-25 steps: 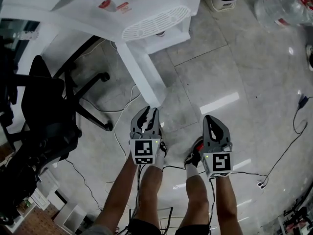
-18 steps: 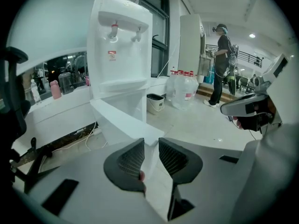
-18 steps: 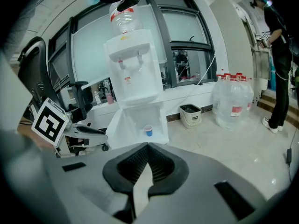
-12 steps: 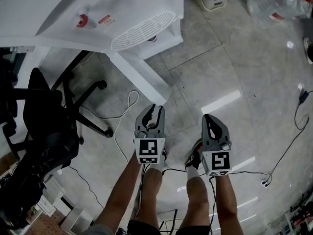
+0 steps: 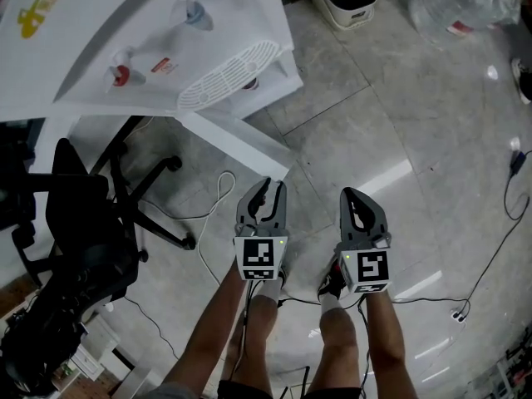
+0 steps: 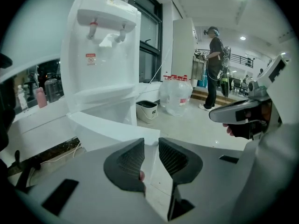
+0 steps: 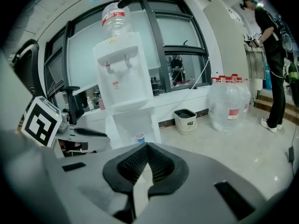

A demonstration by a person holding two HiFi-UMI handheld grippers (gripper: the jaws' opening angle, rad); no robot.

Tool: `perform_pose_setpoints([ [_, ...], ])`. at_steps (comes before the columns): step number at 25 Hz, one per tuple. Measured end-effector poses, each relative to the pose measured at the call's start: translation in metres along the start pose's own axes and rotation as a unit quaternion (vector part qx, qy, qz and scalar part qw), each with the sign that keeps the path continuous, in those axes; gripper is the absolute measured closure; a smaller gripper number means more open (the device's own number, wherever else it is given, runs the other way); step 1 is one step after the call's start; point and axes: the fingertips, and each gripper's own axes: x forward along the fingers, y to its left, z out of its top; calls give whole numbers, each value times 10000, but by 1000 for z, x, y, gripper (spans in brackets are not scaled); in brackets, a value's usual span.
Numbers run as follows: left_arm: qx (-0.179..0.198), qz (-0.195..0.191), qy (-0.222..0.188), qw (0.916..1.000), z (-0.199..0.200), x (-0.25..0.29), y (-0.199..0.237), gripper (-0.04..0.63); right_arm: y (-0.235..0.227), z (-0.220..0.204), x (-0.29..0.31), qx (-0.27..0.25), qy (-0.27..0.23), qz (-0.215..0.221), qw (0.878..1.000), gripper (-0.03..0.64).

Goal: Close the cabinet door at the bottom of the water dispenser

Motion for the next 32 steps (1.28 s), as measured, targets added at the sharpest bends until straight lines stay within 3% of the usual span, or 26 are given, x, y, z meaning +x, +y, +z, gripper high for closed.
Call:
perform_pose_setpoints([
  [32, 376, 37, -891, 9953, 70, 94, -2, 503, -47, 34, 75, -88, -695, -121, 9975, 600],
])
